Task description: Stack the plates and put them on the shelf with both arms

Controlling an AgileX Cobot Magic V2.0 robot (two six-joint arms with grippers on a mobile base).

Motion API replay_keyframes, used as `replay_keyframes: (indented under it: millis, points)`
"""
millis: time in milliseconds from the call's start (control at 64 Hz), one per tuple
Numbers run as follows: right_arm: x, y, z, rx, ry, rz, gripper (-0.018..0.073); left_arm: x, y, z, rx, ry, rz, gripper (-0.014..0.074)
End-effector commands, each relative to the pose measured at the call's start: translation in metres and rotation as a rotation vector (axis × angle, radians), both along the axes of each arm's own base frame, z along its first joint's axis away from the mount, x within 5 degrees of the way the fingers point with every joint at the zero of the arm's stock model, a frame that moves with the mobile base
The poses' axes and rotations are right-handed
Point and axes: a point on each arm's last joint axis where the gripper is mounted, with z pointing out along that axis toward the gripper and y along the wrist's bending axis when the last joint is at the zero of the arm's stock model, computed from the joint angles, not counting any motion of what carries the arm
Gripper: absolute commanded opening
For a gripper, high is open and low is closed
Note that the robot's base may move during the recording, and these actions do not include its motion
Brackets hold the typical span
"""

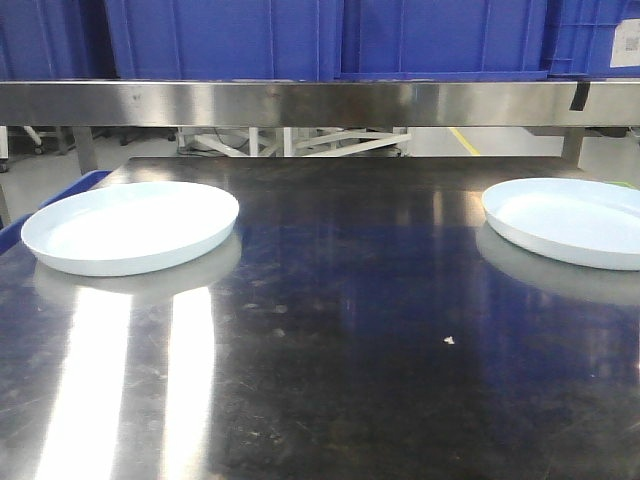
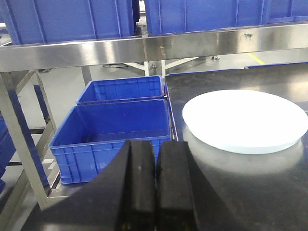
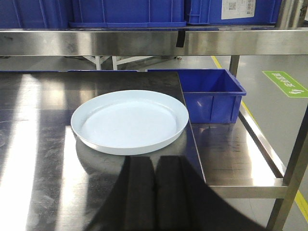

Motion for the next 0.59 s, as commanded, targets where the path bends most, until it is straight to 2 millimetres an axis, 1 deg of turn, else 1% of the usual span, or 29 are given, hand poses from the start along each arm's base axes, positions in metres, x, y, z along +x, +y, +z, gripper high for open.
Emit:
replay_keyframes:
  millis: [0,344,578]
  points:
    - [-0.0023,-0.0002,0.0142,-0.017,-0.121,-0.004,0.0056,-0.0002,0.0004,0.0009,-0.01,-0.074,0.005,0.0084]
    - [-0.0023,-0.0002,0.0142,-0.017,-0.121,-0.004,0.0056,-0.0002,0.0004,0.0014,-0.012,-0.08,0.005,0.0084]
    - [-0.0023,-0.0002,0.0142,-0.017,-0.121,-0.004,0.0056,-0.0004,0.0007,0.0059,-0.015,-0.129,0.008,0.0084]
